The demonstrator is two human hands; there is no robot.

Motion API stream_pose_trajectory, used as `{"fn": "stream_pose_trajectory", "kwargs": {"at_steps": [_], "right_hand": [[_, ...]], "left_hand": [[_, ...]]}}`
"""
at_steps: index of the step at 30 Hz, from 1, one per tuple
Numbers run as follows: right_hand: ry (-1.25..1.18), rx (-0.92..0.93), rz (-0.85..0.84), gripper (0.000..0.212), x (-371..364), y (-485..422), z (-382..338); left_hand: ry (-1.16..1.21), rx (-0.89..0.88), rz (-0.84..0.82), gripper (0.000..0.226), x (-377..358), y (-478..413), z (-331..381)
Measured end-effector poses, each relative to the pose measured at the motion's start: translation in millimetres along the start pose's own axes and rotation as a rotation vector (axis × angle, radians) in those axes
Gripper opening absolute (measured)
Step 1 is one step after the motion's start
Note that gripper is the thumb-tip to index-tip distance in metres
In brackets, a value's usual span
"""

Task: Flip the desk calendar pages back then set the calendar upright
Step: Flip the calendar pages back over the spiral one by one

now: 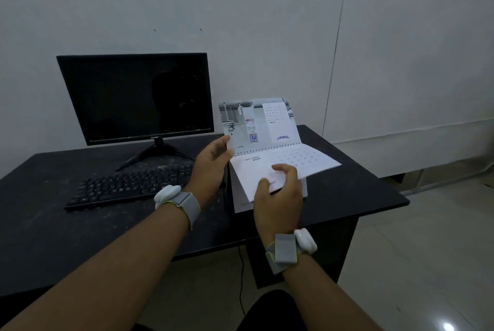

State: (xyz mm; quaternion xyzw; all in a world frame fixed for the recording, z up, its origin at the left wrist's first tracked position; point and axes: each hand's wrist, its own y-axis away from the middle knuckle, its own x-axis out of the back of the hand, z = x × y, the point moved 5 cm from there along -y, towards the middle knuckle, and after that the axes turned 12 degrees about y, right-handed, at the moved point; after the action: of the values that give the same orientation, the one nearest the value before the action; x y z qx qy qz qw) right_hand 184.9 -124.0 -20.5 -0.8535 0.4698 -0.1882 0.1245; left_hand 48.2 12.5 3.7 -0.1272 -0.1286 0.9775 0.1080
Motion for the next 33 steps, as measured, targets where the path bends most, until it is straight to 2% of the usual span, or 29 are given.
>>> {"fn": "stream_pose_trajectory", "kwargs": {"at_steps": [2, 6, 10, 13, 16, 20, 24, 28, 33], "right_hand": [[-0.014, -0.142, -0.068, 0.045, -3.4, 7.9, 14.0], [0.007, -0.240, -0.174, 0.075, -11.1, 10.8, 30.6], [0.115, -0.404, -0.455, 0.100, -26.3, 11.0, 47.6], [0.167, -0.427, -0.590, 0.108, -34.1, 8.4, 52.0], [0.209, -0.411, -0.619, 0.109, -36.4, 0.2, 52.9], [0.290, -0.350, -0.632, 0.109, -39.9, -8.5, 60.1], [0.492, -0.213, -0.609, 0.102, -42.1, -23.9, 59.9], [0.492, 0.014, -0.497, 0.091, -39.8, -48.1, 23.5], [0.454, 0.367, -0.380, 0.106, -42.4, -69.5, -50.8]], "left_hand": [[-0.049, -0.019, -0.017, 0.050, -0.2, -0.2, -3.6], [-0.114, -0.048, -0.030, 0.067, -0.5, -0.2, -8.2], [-0.163, -0.047, -0.027, 0.081, 1.7, -0.5, -10.1], [-0.207, -0.039, -0.023, 0.081, 2.3, -1.5, -11.8], [-0.239, -0.048, -0.028, 0.076, 1.9, -2.9, -11.2], [-0.241, -0.072, -0.047, 0.075, 2.6, -2.6, -9.9], [-0.240, -0.110, -0.043, 0.069, 2.1, 2.1, -9.4], [-0.211, -0.143, -0.023, 0.056, 1.5, 3.6, -9.2], [-0.192, -0.152, -0.030, 0.051, 1.4, 4.4, -9.1]]}}
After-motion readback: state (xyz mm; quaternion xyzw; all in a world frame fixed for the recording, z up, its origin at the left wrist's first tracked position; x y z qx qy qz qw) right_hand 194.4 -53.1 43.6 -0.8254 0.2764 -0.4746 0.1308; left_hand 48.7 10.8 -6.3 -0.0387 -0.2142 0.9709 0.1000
